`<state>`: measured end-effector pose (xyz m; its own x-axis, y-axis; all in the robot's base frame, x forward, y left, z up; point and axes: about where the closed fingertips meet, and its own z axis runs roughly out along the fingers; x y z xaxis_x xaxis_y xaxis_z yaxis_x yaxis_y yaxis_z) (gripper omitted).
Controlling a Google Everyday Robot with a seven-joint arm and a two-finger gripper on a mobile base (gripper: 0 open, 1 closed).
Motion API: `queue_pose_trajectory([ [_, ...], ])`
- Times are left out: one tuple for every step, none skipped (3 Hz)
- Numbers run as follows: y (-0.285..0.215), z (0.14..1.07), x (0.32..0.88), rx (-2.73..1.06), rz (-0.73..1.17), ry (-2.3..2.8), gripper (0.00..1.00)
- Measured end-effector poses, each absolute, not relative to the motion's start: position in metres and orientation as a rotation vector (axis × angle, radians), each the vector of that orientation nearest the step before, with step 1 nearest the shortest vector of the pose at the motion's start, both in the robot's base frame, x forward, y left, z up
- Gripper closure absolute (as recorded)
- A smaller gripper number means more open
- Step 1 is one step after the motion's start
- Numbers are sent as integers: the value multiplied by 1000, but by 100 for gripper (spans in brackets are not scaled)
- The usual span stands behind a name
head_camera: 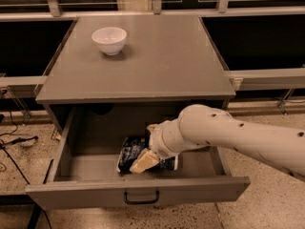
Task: Pick blue chip bag from top drawer and place on counter
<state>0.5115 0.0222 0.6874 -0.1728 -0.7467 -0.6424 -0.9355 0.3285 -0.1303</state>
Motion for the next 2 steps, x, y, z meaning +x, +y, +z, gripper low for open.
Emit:
queue_pose_trajectory([
  [20, 672, 513, -1489, 369, 1996, 21],
  [14, 651, 518, -1491, 351, 2032, 22],
])
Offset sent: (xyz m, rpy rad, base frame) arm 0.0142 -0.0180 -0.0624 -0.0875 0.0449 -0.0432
